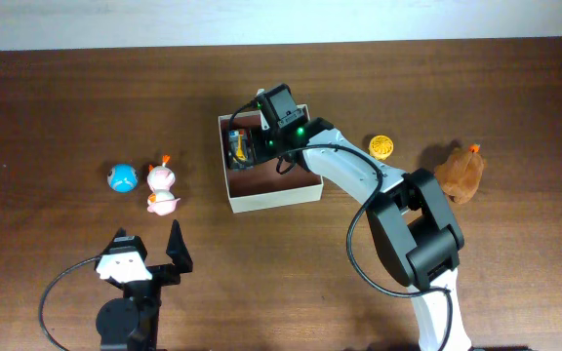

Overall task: Pack container
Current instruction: 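Lower the truck into the box's left side and open right gripper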

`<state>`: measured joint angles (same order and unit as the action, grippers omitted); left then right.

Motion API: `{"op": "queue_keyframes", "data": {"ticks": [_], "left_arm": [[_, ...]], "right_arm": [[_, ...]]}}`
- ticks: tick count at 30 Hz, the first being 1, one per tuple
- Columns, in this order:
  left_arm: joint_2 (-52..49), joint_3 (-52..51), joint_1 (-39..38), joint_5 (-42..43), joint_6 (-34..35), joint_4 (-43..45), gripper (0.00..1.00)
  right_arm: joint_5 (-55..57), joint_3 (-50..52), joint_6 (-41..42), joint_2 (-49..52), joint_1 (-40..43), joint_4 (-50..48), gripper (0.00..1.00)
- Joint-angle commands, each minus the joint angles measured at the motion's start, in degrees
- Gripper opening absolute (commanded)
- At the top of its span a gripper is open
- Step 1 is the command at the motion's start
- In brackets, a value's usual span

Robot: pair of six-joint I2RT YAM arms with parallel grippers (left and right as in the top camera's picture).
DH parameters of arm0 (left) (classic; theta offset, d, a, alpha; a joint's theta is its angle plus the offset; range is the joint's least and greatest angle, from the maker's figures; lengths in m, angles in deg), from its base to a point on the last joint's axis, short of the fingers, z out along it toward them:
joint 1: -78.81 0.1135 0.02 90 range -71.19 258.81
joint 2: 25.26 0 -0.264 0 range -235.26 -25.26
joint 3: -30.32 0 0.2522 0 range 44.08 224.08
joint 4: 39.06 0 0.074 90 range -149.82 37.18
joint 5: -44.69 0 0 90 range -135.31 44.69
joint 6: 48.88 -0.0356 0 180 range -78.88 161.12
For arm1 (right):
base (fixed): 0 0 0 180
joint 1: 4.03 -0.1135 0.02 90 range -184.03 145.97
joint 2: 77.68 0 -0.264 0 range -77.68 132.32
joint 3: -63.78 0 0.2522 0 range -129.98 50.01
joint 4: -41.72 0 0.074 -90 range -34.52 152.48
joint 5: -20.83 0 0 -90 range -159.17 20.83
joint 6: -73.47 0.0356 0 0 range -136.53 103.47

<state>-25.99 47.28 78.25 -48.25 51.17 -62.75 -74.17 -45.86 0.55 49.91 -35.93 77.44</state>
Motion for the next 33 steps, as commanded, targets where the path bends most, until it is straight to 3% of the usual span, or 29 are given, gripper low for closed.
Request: {"op": "queue_keyframes", "data": {"ticks": [1, 6, 28, 33], "left_arm": [[0.4, -0.3, 0.3, 0.6, -0.9, 0.2, 1.0], [0.4, -0.3, 0.3, 0.6, -0.9, 0.2, 1.0], [0.4, -0.3, 0.3, 0.6, -0.9, 0.2, 1.0], [0.4, -0.3, 0.3, 0.6, -0.9, 0.2, 1.0]], "right_arm": [[-1.6, 0.0, -1.4, 0.3, 0.5, 0.7, 0.45], [2.6, 0.0, 2.3, 0.3, 1.9, 4.1, 0.5], [10.1, 0.0, 20.6, 0.3, 4.5, 13.8, 0.49], [6.4, -0.4, 18.1, 0.1, 4.0, 15.0, 0.54]]}}
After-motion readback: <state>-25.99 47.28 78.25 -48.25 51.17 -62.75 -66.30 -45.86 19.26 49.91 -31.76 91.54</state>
